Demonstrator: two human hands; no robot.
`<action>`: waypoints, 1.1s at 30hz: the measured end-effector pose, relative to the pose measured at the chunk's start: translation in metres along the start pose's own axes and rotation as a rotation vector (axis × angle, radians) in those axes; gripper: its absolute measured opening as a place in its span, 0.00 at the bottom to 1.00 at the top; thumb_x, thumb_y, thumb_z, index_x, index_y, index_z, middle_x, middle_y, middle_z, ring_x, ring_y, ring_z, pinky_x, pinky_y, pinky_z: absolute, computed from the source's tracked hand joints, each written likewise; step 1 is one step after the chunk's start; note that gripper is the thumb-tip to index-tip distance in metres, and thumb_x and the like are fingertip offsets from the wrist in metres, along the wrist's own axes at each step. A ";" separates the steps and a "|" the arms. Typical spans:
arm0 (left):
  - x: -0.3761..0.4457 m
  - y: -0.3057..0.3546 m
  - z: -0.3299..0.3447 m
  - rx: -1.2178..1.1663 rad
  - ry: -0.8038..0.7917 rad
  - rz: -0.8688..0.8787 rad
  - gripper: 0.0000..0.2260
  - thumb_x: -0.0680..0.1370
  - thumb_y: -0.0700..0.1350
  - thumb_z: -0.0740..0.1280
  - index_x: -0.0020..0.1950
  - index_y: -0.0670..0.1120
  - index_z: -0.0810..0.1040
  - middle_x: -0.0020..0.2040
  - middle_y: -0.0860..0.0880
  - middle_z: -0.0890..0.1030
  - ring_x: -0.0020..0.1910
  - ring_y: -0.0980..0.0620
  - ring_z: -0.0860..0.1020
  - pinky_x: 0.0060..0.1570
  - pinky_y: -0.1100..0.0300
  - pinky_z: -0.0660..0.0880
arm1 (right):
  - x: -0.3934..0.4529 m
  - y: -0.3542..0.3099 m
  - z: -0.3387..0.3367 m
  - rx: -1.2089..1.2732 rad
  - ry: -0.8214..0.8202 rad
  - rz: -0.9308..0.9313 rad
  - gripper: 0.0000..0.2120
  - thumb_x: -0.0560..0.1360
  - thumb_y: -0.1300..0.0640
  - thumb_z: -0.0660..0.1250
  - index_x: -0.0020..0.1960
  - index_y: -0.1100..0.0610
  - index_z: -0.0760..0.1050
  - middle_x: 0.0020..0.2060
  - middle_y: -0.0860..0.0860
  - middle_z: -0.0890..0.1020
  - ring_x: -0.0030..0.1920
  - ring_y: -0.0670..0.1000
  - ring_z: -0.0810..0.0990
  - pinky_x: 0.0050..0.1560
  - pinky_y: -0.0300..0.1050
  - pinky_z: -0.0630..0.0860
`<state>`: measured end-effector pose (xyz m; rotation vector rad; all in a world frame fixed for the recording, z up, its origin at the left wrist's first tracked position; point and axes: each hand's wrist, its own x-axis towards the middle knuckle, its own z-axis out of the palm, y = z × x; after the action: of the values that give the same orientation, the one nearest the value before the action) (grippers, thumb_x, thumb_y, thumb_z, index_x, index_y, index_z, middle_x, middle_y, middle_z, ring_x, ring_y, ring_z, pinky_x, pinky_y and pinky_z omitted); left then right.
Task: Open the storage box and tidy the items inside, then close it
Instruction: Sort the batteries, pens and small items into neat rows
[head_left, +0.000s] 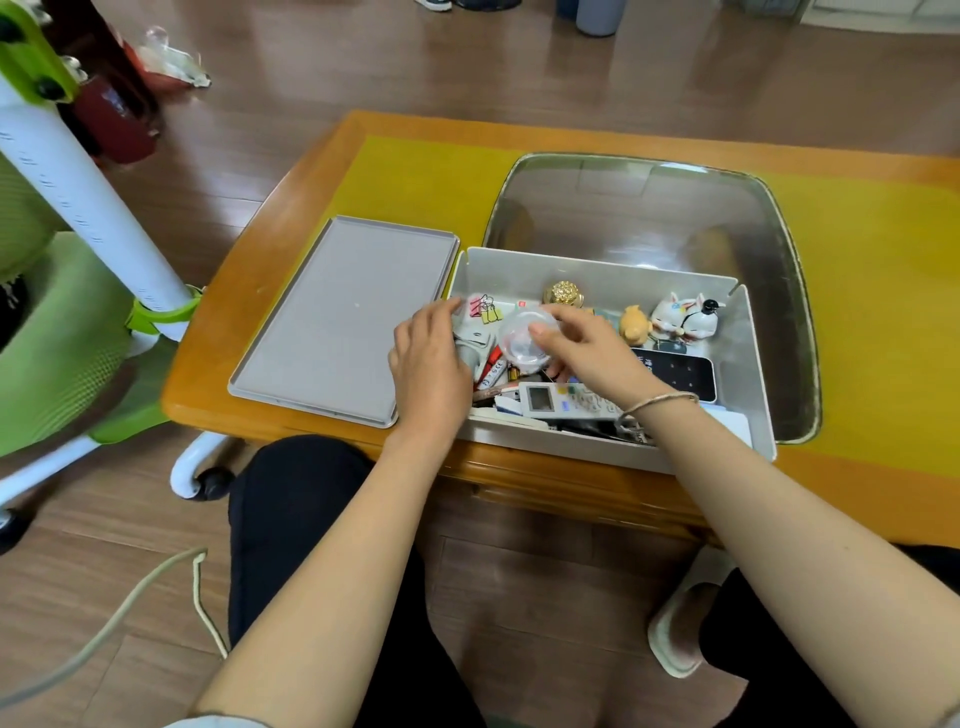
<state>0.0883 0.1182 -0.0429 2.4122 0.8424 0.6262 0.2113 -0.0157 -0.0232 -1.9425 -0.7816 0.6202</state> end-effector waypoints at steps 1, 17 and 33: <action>-0.002 0.002 -0.002 0.059 0.040 0.041 0.22 0.76 0.41 0.64 0.70 0.47 0.68 0.69 0.47 0.70 0.68 0.47 0.64 0.63 0.51 0.63 | -0.007 -0.001 -0.006 0.116 0.002 0.017 0.17 0.79 0.52 0.61 0.65 0.56 0.72 0.45 0.58 0.81 0.35 0.49 0.79 0.37 0.43 0.79; -0.016 0.043 0.000 -0.374 -0.303 0.360 0.24 0.75 0.44 0.71 0.68 0.47 0.70 0.63 0.51 0.74 0.61 0.55 0.72 0.62 0.55 0.72 | -0.056 -0.001 -0.033 0.277 0.052 -0.150 0.25 0.69 0.75 0.69 0.59 0.53 0.73 0.53 0.44 0.79 0.53 0.44 0.81 0.49 0.35 0.77; -0.030 0.054 0.015 -0.380 -0.339 0.200 0.17 0.74 0.57 0.69 0.52 0.52 0.65 0.59 0.52 0.75 0.48 0.58 0.74 0.45 0.63 0.74 | -0.059 -0.002 -0.027 0.479 0.080 0.121 0.17 0.77 0.56 0.65 0.64 0.60 0.71 0.46 0.55 0.79 0.42 0.51 0.83 0.40 0.54 0.82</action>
<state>0.0991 0.0571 -0.0305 2.1770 0.3113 0.3881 0.1900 -0.0738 -0.0033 -1.5675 -0.4176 0.7232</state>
